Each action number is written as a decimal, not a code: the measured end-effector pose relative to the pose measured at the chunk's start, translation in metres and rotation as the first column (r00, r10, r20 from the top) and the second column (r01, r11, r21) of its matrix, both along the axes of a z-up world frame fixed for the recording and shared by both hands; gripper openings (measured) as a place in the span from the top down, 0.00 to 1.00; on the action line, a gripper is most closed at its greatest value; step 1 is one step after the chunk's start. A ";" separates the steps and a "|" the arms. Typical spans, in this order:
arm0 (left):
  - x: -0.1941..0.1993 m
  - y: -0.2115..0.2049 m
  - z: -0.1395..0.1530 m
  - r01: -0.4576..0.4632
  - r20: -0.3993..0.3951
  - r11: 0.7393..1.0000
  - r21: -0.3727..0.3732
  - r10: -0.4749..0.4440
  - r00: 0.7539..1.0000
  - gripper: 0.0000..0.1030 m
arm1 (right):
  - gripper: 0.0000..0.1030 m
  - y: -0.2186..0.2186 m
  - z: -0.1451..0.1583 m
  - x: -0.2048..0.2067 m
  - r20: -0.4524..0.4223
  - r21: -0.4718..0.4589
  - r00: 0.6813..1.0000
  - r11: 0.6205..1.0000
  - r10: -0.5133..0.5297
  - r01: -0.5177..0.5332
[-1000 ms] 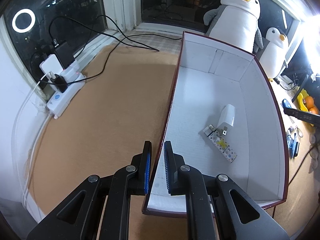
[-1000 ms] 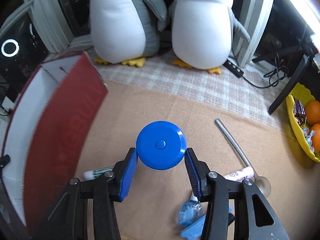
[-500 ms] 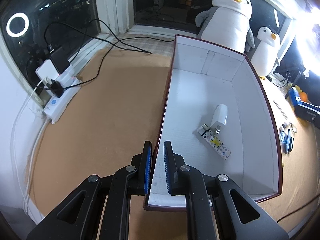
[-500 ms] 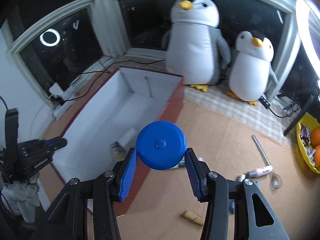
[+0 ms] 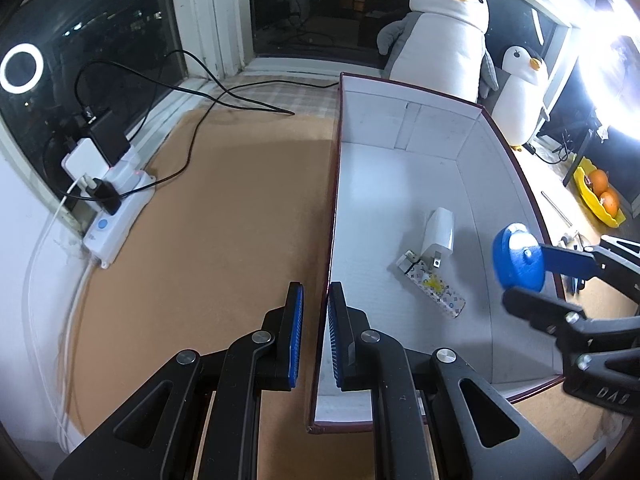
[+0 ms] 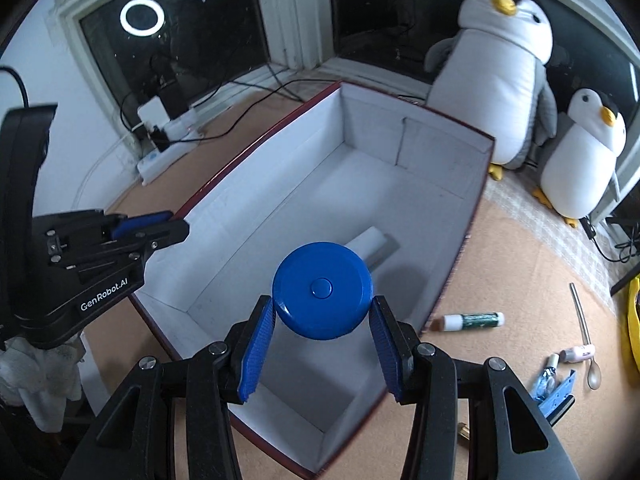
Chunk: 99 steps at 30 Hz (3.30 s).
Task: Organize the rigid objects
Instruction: 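Carry the tape measure over the box and release it inside, then move the right gripper back to the wooden clothespin, then close the right gripper on the wooden clothespin and lift it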
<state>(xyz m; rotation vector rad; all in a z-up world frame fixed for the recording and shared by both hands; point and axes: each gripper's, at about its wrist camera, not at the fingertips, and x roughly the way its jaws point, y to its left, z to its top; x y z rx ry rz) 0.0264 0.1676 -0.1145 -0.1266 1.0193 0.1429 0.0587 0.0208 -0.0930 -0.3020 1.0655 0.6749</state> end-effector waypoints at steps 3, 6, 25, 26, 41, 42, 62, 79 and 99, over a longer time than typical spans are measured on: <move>0.001 0.000 -0.002 0.001 -0.002 1.000 -0.009 -0.001 1.000 0.89 | 0.57 0.005 -0.003 -0.002 -0.007 -0.006 1.000 1.000 0.010 -0.010; 0.001 0.000 -0.003 0.002 -0.002 1.000 -0.011 -0.002 1.000 0.89 | 0.57 0.008 -0.005 -0.002 -0.015 -0.011 1.000 1.000 0.018 -0.018; 0.000 -0.002 -0.008 -0.007 -0.023 1.000 -0.012 0.007 1.000 0.89 | 0.47 -0.002 0.008 -0.006 -0.001 0.057 1.000 0.998 0.012 -0.012; 0.000 -0.003 -0.008 -0.007 -0.025 1.000 -0.011 0.007 1.000 0.89 | 0.46 -0.006 0.010 -0.005 0.000 0.065 1.000 0.998 0.003 -0.003; 0.001 -0.010 -0.006 -0.020 -0.046 0.999 0.027 0.021 0.999 0.89 | 0.42 -0.129 -0.002 0.016 -0.043 0.070 0.981 0.979 -0.187 0.190; 0.001 -0.010 -0.006 -0.022 -0.048 0.999 0.029 0.023 0.999 0.89 | 0.42 -0.138 -0.007 0.017 -0.052 0.059 0.979 0.978 -0.196 0.199; 0.012 -0.018 -0.009 -0.039 -0.095 0.995 0.092 0.048 0.994 0.87 | 0.42 -0.183 -0.082 0.013 -0.101 -0.145 0.989 0.985 -0.106 0.091; 0.015 -0.018 -0.011 -0.043 -0.102 0.995 0.094 0.053 0.993 0.87 | 0.69 -0.180 -0.092 0.020 -0.113 -0.170 0.989 0.983 -0.094 0.074; 0.011 -0.011 -0.011 -0.032 -0.071 0.999 0.028 0.034 0.997 0.87 | 0.89 -0.177 -0.060 0.014 -0.062 -0.146 0.985 0.977 -0.163 0.153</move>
